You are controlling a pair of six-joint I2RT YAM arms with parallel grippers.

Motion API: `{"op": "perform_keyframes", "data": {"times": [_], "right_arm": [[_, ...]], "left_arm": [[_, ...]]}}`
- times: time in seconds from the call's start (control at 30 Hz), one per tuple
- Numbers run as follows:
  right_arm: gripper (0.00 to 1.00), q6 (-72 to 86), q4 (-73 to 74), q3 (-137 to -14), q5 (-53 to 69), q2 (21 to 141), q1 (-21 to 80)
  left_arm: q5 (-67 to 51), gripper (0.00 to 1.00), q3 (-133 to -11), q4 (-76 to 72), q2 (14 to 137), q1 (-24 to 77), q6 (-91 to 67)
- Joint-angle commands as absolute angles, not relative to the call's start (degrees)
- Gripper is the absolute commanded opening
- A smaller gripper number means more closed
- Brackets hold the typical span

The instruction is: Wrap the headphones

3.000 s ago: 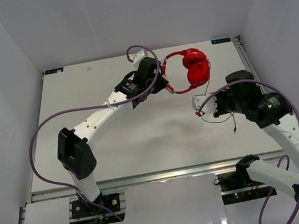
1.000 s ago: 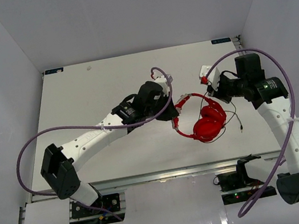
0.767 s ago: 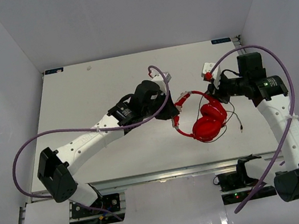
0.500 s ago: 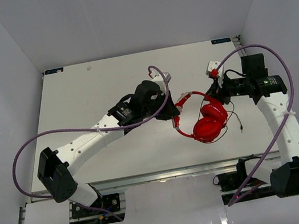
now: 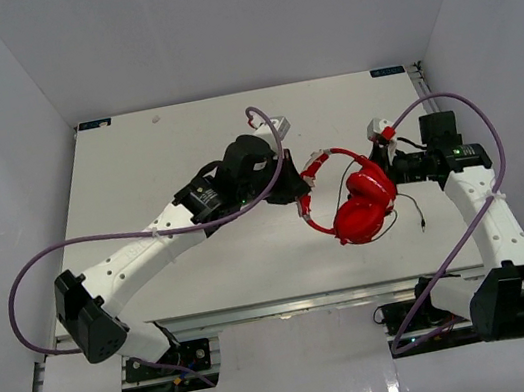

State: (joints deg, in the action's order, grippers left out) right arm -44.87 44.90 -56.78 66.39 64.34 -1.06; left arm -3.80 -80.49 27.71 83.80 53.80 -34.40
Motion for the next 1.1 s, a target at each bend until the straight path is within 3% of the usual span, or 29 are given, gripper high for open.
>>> {"op": "perform_keyframes", "data": {"times": [0.0,0.43,0.87,1.07], "right_arm": [[0.48,-41.16,40.37,-54.40,75.58,63.75,-1.14],[0.61,-29.45,26.53,-44.73,78.87,59.59,-1.14],[0.62,-16.43,10.04,-38.27,84.80,56.44,-1.05],[0.61,-16.62,9.01,-36.86,86.76,54.99,-0.97]], "left_arm": [[-3.53,0.00,-88.24,27.88,82.42,53.79,-37.23],[5.45,0.00,-96.81,32.34,82.48,53.79,-41.39],[9.68,0.00,-90.76,25.71,78.28,53.79,-49.50],[10.71,0.00,-89.57,24.12,76.61,53.79,-52.67]]}}
